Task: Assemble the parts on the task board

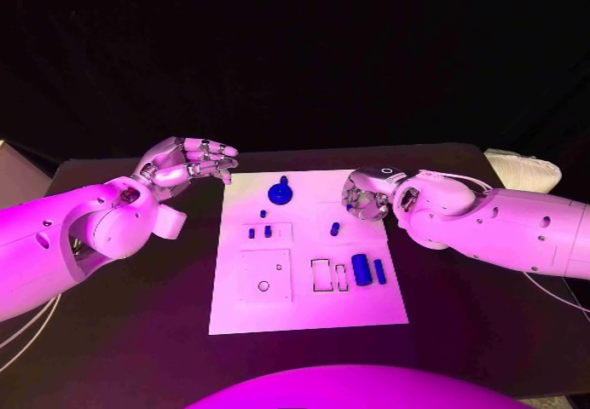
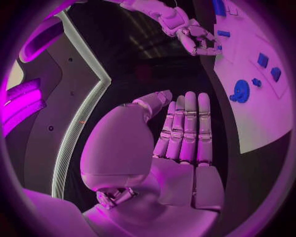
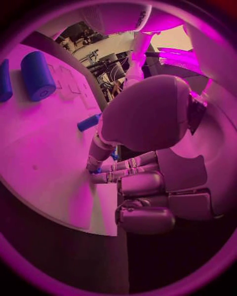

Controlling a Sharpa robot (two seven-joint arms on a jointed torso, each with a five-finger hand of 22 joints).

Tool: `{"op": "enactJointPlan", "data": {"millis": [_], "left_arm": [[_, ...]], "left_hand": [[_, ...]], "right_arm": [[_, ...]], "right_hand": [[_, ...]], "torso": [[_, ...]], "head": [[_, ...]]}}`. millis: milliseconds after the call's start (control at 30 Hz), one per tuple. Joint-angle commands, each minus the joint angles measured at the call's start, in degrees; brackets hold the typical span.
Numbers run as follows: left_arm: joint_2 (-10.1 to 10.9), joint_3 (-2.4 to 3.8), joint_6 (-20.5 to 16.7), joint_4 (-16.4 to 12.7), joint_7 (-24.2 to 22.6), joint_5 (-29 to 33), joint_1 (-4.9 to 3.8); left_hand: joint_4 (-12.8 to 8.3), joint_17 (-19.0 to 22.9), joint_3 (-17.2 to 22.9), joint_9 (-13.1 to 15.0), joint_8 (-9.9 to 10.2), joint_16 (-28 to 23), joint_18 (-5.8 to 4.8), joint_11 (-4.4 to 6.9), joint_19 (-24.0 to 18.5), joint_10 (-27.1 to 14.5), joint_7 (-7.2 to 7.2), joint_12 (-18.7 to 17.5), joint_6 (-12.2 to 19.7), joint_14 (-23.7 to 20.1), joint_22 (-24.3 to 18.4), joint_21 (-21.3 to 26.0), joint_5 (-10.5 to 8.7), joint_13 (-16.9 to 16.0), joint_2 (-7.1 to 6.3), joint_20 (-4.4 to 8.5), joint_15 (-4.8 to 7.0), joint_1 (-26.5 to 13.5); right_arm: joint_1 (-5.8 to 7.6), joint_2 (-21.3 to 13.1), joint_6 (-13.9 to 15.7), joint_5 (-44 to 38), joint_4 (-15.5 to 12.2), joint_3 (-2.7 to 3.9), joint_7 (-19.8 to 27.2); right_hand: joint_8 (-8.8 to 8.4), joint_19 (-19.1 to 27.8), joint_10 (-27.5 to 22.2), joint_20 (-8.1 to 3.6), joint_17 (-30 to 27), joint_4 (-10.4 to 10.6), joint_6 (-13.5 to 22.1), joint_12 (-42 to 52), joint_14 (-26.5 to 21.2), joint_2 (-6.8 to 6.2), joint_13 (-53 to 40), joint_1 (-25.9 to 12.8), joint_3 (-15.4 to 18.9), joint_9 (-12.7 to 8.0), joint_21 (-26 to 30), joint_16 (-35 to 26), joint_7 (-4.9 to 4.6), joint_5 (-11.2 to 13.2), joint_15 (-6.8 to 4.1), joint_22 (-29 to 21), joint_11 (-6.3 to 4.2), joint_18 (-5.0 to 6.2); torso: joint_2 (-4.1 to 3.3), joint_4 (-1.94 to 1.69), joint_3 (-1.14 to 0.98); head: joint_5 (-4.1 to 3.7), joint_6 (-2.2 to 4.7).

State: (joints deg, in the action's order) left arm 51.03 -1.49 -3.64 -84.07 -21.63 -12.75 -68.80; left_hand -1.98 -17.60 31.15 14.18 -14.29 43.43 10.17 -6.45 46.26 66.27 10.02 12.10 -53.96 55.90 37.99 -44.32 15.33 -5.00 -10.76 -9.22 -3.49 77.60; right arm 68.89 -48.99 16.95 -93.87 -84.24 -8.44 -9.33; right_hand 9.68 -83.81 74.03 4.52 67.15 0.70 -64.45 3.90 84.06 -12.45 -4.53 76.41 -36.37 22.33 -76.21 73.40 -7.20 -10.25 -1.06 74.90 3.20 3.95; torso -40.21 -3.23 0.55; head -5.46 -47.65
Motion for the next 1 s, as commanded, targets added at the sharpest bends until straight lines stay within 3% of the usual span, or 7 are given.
{"op": "enactJointPlan", "data": {"millis": [33,133,333,600,867,900,1000], "left_arm": [[-0.08,0.05,0.36,-0.09,-0.55,0.7,-0.01],[-0.11,0.05,0.35,-0.06,-0.48,0.71,-0.01],[-0.2,0.05,0.36,0.12,-0.35,0.72,0.0],[-0.28,0.04,0.33,0.6,-0.14,0.83,0.01],[-0.39,0.04,0.31,1.0,-0.06,1.04,0.04],[-0.42,0.04,0.33,1.07,-0.05,1.07,0.04],[-0.52,0.04,0.57,1.32,-0.05,1.3,0.06]], "left_hand": [[-0.2,0.03,-0.25,-0.06,0.06,-0.3,0.19,-0.24,0.27,0.02,0.44,-0.4,-0.02,0.5,0.0,0.14,-0.08,0.06,0.3,0.05,0.08,0.13],[-0.2,0.03,-0.25,-0.06,0.06,-0.3,0.19,-0.24,0.27,0.02,0.44,-0.4,-0.02,0.5,0.0,0.14,-0.08,0.06,0.3,0.05,0.08,0.13],[-0.2,0.03,-0.25,-0.06,0.06,-0.3,0.19,-0.24,0.27,0.02,0.44,-0.4,-0.02,0.5,0.0,0.14,-0.08,0.06,0.3,0.05,0.08,0.13],[-0.48,0.03,-0.23,-0.08,-0.08,-0.79,0.2,-0.29,0.37,0.0,0.48,-0.75,-0.4,0.58,0.13,0.04,-0.01,0.12,0.65,0.1,0.07,0.6],[-0.5,0.03,-0.26,-0.1,-0.08,-0.85,0.19,-0.32,0.36,-0.04,0.51,-0.82,-0.41,0.58,0.16,0.03,-0.01,0.13,0.65,0.1,0.05,0.61],[-0.5,0.03,-0.26,-0.1,-0.08,-0.85,0.19,-0.32,0.36,-0.04,0.51,-0.82,-0.41,0.58,0.16,0.03,-0.01,0.13,0.65,0.1,0.05,0.61],[-0.52,0.03,-0.28,-0.11,-0.06,-0.9,0.18,-0.35,0.36,-0.09,0.53,-0.89,-0.4,0.59,0.17,0.02,0.0,0.15,0.65,0.1,0.04,0.61]], "right_arm": [[-0.75,0.5,-1.4,-1.07,-0.1,-0.42,-0.68],[-0.87,0.56,-1.16,-1.23,-0.31,-0.42,-1.56],[-1.02,0.54,0.81,-1.54,-0.63,-0.42,-3.24],[-1.08,0.38,4.62,-1.62,-1.03,-0.41,-3.82],[-0.93,-0.48,7.71,-0.76,-1.97,-0.35,-3.52],[-0.85,-0.63,7.98,-0.36,-2.14,-0.33,-3.39],[-0.5,-1.17,8.56,1.05,-2.78,-0.24,-3.02]], "right_hand": [[0.54,-1.12,0.89,-0.36,-0.07,-0.38,-0.57,0.26,2.15,0.82,-0.41,0.88,-0.32,0.48,-0.48,0.26,0.17,0.47,-0.56,0.93,-0.2,-0.66],[1.18,-1.45,2.19,-0.66,-0.3,-1.5,-0.9,0.6,2.03,1.33,-1.07,1.86,-1.49,1.2,-1.81,0.4,0.3,-1.84,-0.88,2.38,-0.49,-0.93],[1.96,-1.86,3.4,-0.94,-0.54,-2.68,-1.19,0.73,1.98,0.98,-2.14,1.57,-3.04,2.22,-3.47,0.73,0.61,-3.41,-1.14,4.19,-0.83,-1.27],[2.14,-1.91,3.58,-0.99,-0.58,-2.99,-1.26,0.68,1.98,0.83,-2.41,1.41,-3.43,2.48,-3.75,0.85,0.69,-3.69,-1.2,4.5,-0.89,-1.32],[2.24,-1.97,3.68,-1.01,-0.48,-3.11,-1.32,0.66,2.01,0.76,-2.55,1.28,-3.61,2.61,-3.97,0.99,0.71,-3.76,-1.22,4.75,-0.91,-1.37],[2.24,-1.97,3.68,-1.01,-0.48,-3.11,-1.32,0.66,2.01,0.76,-2.55,1.28,-3.61,2.61,-3.97,0.99,0.71,-3.76,-1.22,4.75,-0.91,-1.37],[2.28,-1.99,3.7,-1.02,-0.52,-3.14,-1.33,0.64,2.01,0.72,-2.6,1.19,-3.66,2.66,-4.04,1.0,0.71,-3.74,-1.22,4.82,-0.92,-1.38]], "torso": [[0.0,0.07,-0.01],[0.05,0.07,0.0],[0.05,0.02,0.03],[0.17,0.0,0.04],[0.14,0.02,0.06],[0.15,0.05,0.07],[0.19,0.07,0.04]], "head": [[0.04,-0.01],[0.14,-0.21],[-0.19,-0.13],[-0.23,0.38],[-0.33,0.42],[-0.37,0.82],[-0.37,0.95]]}}
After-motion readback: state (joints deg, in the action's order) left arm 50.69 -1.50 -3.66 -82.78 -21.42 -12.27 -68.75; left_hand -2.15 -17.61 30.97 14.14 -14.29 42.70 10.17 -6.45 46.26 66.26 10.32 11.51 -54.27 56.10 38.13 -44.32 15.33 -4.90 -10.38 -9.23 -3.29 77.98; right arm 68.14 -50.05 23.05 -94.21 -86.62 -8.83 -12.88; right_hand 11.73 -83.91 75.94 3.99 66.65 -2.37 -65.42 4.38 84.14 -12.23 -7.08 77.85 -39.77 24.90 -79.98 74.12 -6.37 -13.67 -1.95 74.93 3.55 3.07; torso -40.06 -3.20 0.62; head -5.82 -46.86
